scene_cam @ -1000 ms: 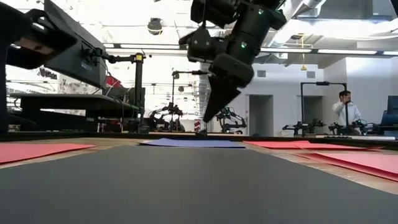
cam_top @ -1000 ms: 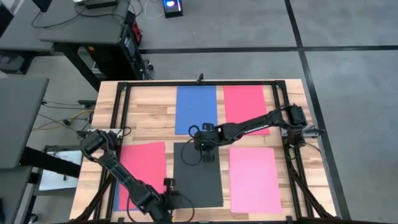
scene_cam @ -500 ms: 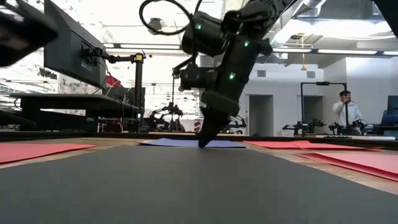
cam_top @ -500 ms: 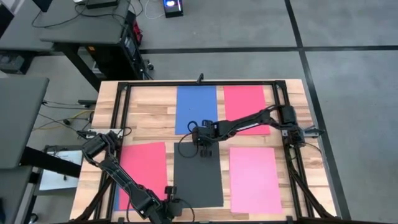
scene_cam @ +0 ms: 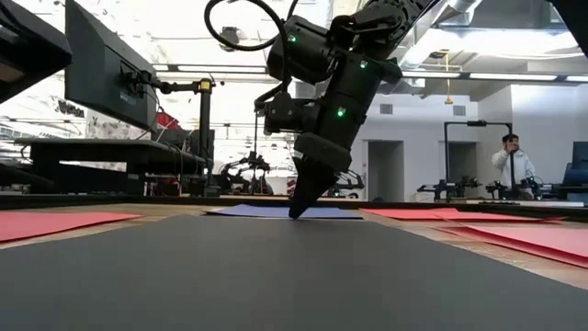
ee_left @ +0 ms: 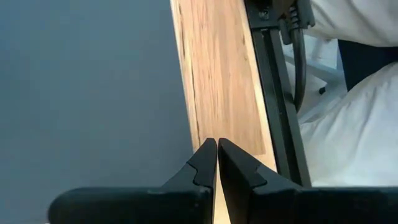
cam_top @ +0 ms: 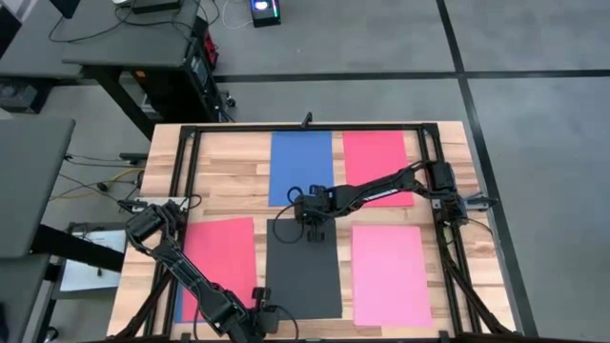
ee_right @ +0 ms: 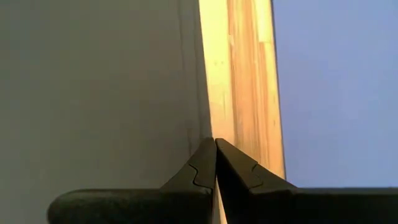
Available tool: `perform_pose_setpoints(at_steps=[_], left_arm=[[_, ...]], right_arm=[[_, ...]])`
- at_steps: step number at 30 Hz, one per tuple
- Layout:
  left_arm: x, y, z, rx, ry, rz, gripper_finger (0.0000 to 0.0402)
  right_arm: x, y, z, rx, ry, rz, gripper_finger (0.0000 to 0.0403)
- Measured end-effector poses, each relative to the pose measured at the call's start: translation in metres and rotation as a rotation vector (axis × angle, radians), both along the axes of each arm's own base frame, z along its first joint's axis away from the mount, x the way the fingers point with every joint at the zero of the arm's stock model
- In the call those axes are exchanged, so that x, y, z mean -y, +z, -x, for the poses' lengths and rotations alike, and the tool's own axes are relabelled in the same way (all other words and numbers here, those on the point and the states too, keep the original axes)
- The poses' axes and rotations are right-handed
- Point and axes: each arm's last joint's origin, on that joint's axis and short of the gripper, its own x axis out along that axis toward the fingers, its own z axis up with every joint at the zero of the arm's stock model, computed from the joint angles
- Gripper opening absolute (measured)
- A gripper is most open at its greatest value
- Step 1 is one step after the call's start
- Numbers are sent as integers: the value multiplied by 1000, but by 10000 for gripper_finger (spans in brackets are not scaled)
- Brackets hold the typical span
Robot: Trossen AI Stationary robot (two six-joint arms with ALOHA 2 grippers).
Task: Organize paper
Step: Stack the black paper on top of the black paper
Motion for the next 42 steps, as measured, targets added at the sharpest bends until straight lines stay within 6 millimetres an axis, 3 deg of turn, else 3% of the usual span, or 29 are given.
perform_pose_setpoints(at_steps=[16, 25, 42], left_arm=[[3, 1, -1, -7, -10, 48, 0], [5, -25, -5, -89, -4, 58, 0], [-3, -30, -6, -118, 49, 7, 0]], right_arm=[[11, 4, -1, 17, -27, 0, 0], [12, 4, -1, 23, -30, 1, 0], [3, 4, -1, 20, 10, -41, 0]])
